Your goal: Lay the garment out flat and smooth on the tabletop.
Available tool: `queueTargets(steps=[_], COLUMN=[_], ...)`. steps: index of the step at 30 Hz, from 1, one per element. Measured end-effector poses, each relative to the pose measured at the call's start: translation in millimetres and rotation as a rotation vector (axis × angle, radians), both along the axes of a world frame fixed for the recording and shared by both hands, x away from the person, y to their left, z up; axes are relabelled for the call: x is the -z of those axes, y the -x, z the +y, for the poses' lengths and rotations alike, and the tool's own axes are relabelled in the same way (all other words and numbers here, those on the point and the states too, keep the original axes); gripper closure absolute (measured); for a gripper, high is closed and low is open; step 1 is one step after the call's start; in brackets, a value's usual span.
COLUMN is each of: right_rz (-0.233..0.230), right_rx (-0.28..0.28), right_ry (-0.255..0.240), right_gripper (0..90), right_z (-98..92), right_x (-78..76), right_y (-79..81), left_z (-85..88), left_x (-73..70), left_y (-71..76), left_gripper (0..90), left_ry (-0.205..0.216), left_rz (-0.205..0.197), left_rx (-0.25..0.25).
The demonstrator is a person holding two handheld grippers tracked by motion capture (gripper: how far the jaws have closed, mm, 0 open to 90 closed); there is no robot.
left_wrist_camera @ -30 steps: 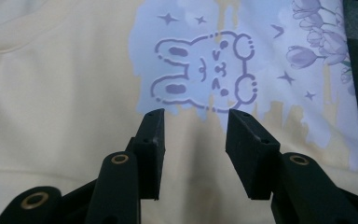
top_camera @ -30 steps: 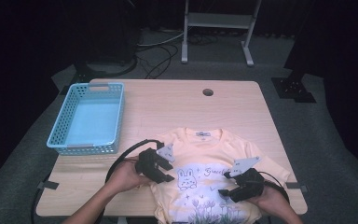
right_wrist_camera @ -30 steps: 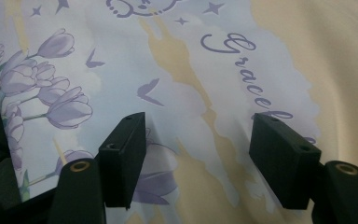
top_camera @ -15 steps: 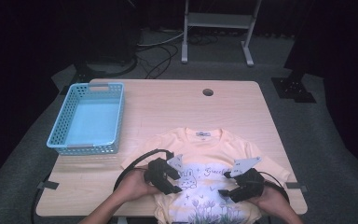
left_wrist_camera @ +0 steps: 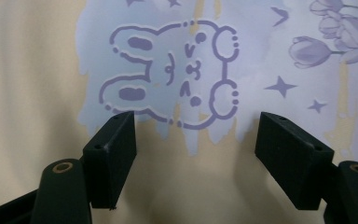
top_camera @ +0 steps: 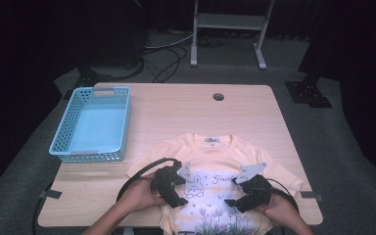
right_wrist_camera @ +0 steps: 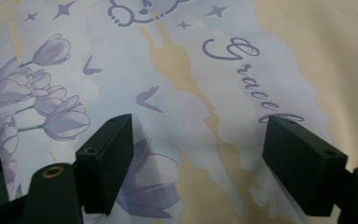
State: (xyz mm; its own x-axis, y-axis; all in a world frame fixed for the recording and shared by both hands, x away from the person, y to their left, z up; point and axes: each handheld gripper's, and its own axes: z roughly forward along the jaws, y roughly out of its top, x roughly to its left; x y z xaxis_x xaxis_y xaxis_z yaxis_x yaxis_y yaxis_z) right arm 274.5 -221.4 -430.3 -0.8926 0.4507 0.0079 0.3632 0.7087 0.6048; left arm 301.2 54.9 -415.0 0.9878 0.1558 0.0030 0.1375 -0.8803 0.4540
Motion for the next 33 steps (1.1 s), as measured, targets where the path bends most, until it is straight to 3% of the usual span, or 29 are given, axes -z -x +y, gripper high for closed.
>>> queueTargets(steps=[15,22,25,30,33], right_rz=[0.008,0.019,0.017,0.022,0.016], right_rx=[0.009,-0.008,-0.001,0.004,0.014], right_ry=[0.007,0.033,0.015,0.040,0.018], right_gripper=[20.6,19.7,19.8,19.1,18.9], right_z=[15.8,22.1,22.1,26.0,25.9], right_x=[-0.2,-2.1,-1.2,-2.8,-1.4], right_y=[-22.2,-36.0,-42.1,-52.7,-60.4], left_z=[14.6,15.4,17.0,18.9,19.2], left_x=[0.4,-0.4,0.1,-0.1,-0.2], left_y=[-32.7,-47.9,-54.9,-64.6,-69.0], left_gripper=[28.5,28.5,28.5,28.5,28.5], left_ry=[0.015,0.006,0.018,0.017,0.016], left_rz=[-0.002,-0.001,0.003,0.001,0.001], left_rx=[-0.054,-0.069,-0.087,-0.089,-0.094])
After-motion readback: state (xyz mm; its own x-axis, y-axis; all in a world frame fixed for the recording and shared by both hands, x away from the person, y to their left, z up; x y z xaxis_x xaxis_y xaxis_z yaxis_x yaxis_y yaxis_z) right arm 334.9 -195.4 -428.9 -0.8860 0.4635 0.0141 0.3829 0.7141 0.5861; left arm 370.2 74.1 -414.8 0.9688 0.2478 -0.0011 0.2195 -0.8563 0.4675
